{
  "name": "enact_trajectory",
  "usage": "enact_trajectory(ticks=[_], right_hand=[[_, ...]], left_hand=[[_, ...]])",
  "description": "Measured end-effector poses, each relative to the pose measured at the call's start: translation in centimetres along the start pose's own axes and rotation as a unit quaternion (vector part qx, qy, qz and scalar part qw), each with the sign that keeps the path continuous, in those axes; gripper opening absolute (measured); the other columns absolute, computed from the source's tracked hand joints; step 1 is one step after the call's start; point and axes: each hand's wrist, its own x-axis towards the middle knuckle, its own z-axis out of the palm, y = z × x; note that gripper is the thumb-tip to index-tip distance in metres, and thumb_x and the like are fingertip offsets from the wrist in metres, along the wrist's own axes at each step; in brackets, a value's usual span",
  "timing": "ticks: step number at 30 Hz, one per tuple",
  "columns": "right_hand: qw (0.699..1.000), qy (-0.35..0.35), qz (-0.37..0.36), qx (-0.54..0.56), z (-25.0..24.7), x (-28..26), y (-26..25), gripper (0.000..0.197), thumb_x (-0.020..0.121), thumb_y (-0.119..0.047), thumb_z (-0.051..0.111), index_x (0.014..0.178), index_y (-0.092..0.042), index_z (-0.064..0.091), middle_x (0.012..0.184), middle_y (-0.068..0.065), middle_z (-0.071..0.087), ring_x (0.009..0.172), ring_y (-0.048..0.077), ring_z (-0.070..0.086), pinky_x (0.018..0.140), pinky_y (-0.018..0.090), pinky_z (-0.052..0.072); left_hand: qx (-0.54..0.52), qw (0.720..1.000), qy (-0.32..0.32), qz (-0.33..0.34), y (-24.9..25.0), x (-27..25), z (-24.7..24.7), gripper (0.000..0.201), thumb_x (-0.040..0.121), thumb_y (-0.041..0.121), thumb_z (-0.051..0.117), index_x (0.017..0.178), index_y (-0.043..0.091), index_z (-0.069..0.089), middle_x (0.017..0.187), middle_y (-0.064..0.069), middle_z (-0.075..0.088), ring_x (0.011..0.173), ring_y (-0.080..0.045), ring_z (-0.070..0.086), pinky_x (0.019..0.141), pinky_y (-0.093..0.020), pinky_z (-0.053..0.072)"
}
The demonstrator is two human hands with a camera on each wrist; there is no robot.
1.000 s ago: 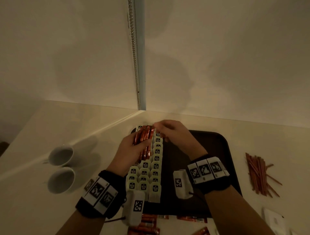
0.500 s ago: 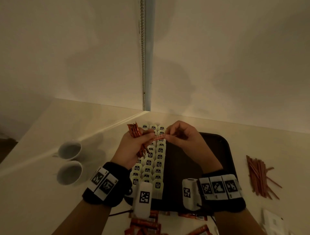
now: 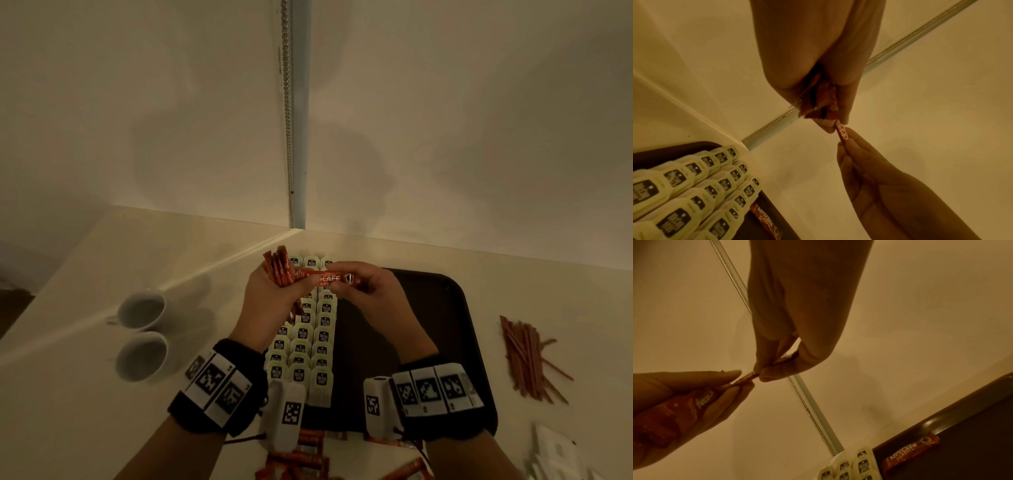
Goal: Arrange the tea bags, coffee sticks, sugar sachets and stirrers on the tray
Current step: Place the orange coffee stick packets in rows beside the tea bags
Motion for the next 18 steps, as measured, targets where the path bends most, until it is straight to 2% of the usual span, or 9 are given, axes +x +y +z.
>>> enact_trajectory(ticks=[3, 5, 8, 12, 15, 17, 18], right_hand=[[1.0, 0.008, -0.002, 0.019, 0.39, 0.0, -0.04, 0.027, 0.08, -0.007, 0.069, 0.106, -0.013, 0.069, 0.099, -0.004, 0.069, 0.092, 0.005, 0.064, 0.081, 0.019, 0.052], [0.999, 0.009, -0.003, 0.047, 0.58, 0.05, -0.01, 0.024, 0.081, -0.002, 0.066, 0.104, -0.007, 0.069, 0.096, -0.002, 0.071, 0.087, 0.004, 0.065, 0.076, 0.016, 0.051], [0.995, 0.012, 0.014, 0.101, 0.52, 0.17, -0.06, 0.02, 0.082, 0.0, 0.064, 0.102, -0.001, 0.069, 0.092, 0.002, 0.072, 0.082, 0.006, 0.067, 0.073, 0.016, 0.052], [0.991, 0.008, 0.032, 0.129, 0.54, 0.22, -0.01, 0.016, 0.084, -0.002, 0.062, 0.099, -0.003, 0.067, 0.089, 0.004, 0.069, 0.077, 0.006, 0.066, 0.067, 0.016, 0.052], [0.978, -0.002, 0.085, 0.189, 0.7, 0.35, 0.01, 0.014, 0.083, -0.007, 0.061, 0.096, -0.006, 0.066, 0.081, 0.003, 0.069, 0.067, 0.009, 0.065, 0.061, 0.016, 0.052], [0.964, -0.007, 0.12, 0.239, 0.72, 0.49, 0.06, 0.015, 0.084, -0.005, 0.059, 0.097, -0.003, 0.065, 0.077, 0.003, 0.069, 0.064, 0.007, 0.064, 0.058, 0.015, 0.051], [0.954, -0.008, 0.136, 0.267, 0.71, 0.55, 0.03, 0.015, 0.086, -0.003, 0.056, 0.098, -0.003, 0.065, 0.077, 0.002, 0.07, 0.064, 0.007, 0.064, 0.058, 0.014, 0.052]], left_hand=[[0.031, 0.999, 0.025, 0.03, -0.08, 0.01, 0.32, 0.026, 0.073, 0.009, 0.079, 0.067, 0.029, 0.063, 0.078, -0.005, 0.071, 0.076, -0.025, 0.069, 0.065, -0.031, 0.057], [0.046, 0.998, 0.027, 0.037, -0.11, 0.18, 0.49, 0.022, 0.073, 0.012, 0.08, 0.073, 0.022, 0.06, 0.079, -0.004, 0.071, 0.078, -0.022, 0.07, 0.071, -0.033, 0.057], [0.042, 0.998, 0.028, 0.031, -0.24, 0.32, 0.49, 0.026, 0.072, 0.014, 0.081, 0.074, 0.018, 0.056, 0.073, -0.002, 0.066, 0.076, -0.021, 0.069, 0.077, -0.039, 0.057], [0.038, 0.998, 0.016, 0.04, -0.19, 0.37, 0.58, 0.028, 0.07, 0.014, 0.081, 0.072, 0.015, 0.054, 0.064, 0.006, 0.061, 0.065, -0.009, 0.063, 0.071, -0.029, 0.054], [0.05, 0.996, 0.029, 0.062, -0.03, 0.47, 0.64, 0.029, 0.07, 0.013, 0.082, 0.073, 0.012, 0.053, 0.064, 0.001, 0.06, 0.06, -0.009, 0.061, 0.061, -0.024, 0.052], [0.041, 0.995, 0.045, 0.074, 0.06, 0.46, 0.75, 0.029, 0.068, 0.011, 0.083, 0.071, 0.012, 0.054, 0.064, 0.0, 0.062, 0.061, -0.012, 0.064, 0.062, -0.025, 0.054], [0.029, 0.995, 0.055, 0.072, 0.03, 0.46, 0.79, 0.028, 0.069, 0.012, 0.083, 0.071, 0.013, 0.055, 0.065, -0.002, 0.063, 0.064, -0.018, 0.066, 0.065, -0.029, 0.056]])
